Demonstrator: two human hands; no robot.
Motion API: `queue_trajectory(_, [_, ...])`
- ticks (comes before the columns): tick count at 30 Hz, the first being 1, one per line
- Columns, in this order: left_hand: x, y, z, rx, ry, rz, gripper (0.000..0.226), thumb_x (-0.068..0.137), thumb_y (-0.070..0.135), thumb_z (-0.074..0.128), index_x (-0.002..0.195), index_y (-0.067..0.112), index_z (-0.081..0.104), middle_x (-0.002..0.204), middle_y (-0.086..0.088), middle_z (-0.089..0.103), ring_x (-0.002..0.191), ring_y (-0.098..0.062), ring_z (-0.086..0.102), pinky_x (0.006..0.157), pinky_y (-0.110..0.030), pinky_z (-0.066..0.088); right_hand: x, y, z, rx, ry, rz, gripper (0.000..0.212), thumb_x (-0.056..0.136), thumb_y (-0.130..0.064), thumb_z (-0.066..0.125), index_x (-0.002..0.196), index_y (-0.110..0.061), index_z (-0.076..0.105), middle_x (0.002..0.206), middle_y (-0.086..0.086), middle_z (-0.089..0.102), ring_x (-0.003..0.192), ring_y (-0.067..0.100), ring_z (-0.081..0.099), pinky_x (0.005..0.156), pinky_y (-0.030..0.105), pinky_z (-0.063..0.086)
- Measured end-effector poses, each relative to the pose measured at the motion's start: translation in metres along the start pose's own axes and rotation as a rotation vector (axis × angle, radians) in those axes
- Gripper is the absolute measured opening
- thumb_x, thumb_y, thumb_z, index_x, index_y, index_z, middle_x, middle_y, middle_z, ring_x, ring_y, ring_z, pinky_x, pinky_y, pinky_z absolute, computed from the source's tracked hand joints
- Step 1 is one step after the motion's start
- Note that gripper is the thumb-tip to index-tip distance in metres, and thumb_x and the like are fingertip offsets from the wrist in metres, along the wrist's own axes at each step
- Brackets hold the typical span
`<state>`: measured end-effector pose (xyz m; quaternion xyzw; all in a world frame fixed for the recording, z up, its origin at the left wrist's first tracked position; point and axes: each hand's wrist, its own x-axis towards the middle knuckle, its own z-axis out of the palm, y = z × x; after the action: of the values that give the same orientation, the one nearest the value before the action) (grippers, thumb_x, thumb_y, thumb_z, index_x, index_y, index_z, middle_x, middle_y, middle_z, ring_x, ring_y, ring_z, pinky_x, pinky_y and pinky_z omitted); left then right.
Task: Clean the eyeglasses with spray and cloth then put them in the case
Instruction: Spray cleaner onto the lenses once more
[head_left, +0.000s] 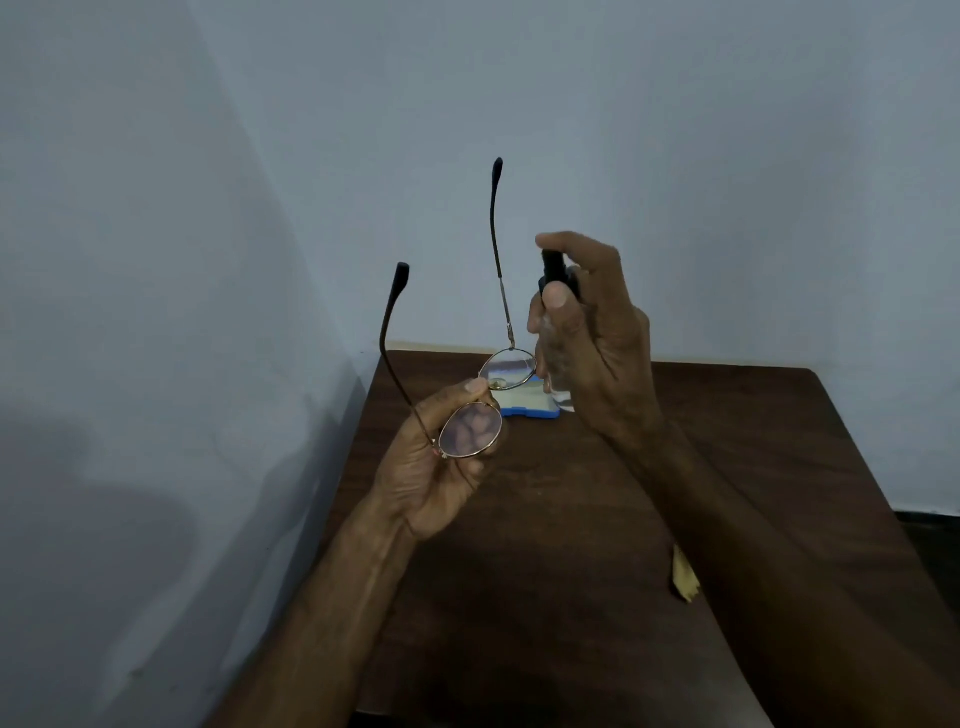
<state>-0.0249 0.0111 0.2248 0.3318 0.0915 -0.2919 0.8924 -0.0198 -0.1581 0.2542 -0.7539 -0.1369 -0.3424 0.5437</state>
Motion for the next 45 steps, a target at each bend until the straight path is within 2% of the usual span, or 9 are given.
queue_trajectory(5, [0.0,0.002,-0.004,-0.008,-0.081,-0.021,0.062,0.023,0.009,0.108,0.075,0.003,0.075,0.062,-0.004,0.064,0.046,-0.012,0.063,0.037,-0.021,0.05,0.02,-0.014,0.0,-0.034,0.033,-0.054,0.023,0.111,-0.013,0.044,0.134,-0.016,0.049,0.076,0.012,0.058,0.048,0.027,0.054,0.046,0.044,0.053])
queue_trajectory(14, [0.002,0.004,-0.011,-0.024,-0.053,-0.037,0.091,0.014,0.011,0.108,0.095,0.0,0.068,0.063,-0.006,0.065,0.045,-0.013,0.064,0.037,-0.022,0.05,0.034,-0.021,0.003,-0.023,0.023,-0.113,0.026,0.111,-0.013,0.043,0.135,-0.021,0.047,0.076,0.012,0.058,0.05,0.029,0.056,0.046,0.043,0.054])
queue_trajectory(18, [0.003,0.004,-0.012,-0.036,-0.073,-0.037,0.08,0.014,0.008,0.108,0.086,0.0,0.073,0.062,-0.007,0.064,0.045,-0.013,0.064,0.036,-0.022,0.05,0.025,-0.012,0.002,-0.063,-0.017,-0.102,0.026,0.11,-0.01,0.045,0.134,-0.002,0.05,0.073,0.014,0.058,0.047,0.027,0.056,0.047,0.041,0.052])
queue_trajectory(21, [0.004,0.004,-0.013,-0.034,-0.082,-0.035,0.069,0.022,0.008,0.108,0.082,0.0,0.076,0.065,-0.007,0.066,0.049,-0.013,0.066,0.039,-0.022,0.052,0.013,-0.004,0.0,-0.076,-0.051,-0.086,0.027,0.111,-0.014,0.044,0.137,-0.011,0.048,0.074,0.012,0.058,0.049,0.023,0.056,0.049,0.037,0.053])
queue_trajectory(26, [0.003,0.005,-0.011,-0.034,-0.033,-0.056,0.027,0.072,0.005,0.077,0.096,0.002,0.064,0.061,-0.004,0.062,0.041,-0.011,0.061,0.033,-0.019,0.047,-0.009,0.007,-0.007,-0.115,-0.072,-0.058,0.024,0.11,-0.024,0.044,0.132,-0.017,0.048,0.08,0.001,0.06,0.058,0.009,0.062,0.056,0.033,0.056])
queue_trajectory(29, [0.005,0.003,-0.012,-0.027,-0.072,-0.076,0.062,0.047,0.005,0.101,0.098,0.001,0.066,0.066,-0.006,0.064,0.048,-0.015,0.064,0.036,-0.022,0.05,-0.026,0.017,-0.008,-0.127,-0.102,-0.019,0.026,0.11,-0.029,0.044,0.133,-0.018,0.049,0.083,-0.017,0.057,0.064,-0.006,0.059,0.058,0.029,0.052])
queue_trajectory(31, [0.005,0.003,-0.015,-0.024,-0.086,-0.079,0.061,0.049,0.006,0.1,0.099,0.002,0.066,0.066,-0.005,0.064,0.049,-0.014,0.064,0.036,-0.022,0.05,-0.037,0.024,-0.009,-0.128,-0.107,0.007,0.027,0.109,-0.03,0.045,0.133,-0.017,0.05,0.085,-0.027,0.053,0.064,-0.009,0.058,0.06,0.023,0.049])
queue_trajectory(40, [0.011,0.002,-0.018,0.011,-0.117,-0.046,0.089,0.026,0.01,0.108,0.104,0.0,0.068,0.067,-0.006,0.067,0.05,-0.014,0.066,0.037,-0.021,0.051,-0.062,0.03,-0.005,-0.106,-0.095,0.088,0.035,0.111,-0.036,0.042,0.135,-0.012,0.05,0.079,-0.028,0.056,0.055,-0.002,0.059,0.055,0.016,0.047])
queue_trajectory(45, [0.016,0.0,-0.019,0.163,-0.072,0.037,0.012,0.082,0.012,0.076,0.072,0.014,0.084,0.065,0.002,0.07,0.053,-0.008,0.067,0.044,-0.015,0.051,-0.085,0.027,-0.006,-0.089,-0.026,0.13,0.032,0.11,-0.04,0.041,0.139,-0.025,0.044,0.085,0.003,0.064,0.065,0.028,0.07,0.052,0.042,0.058])
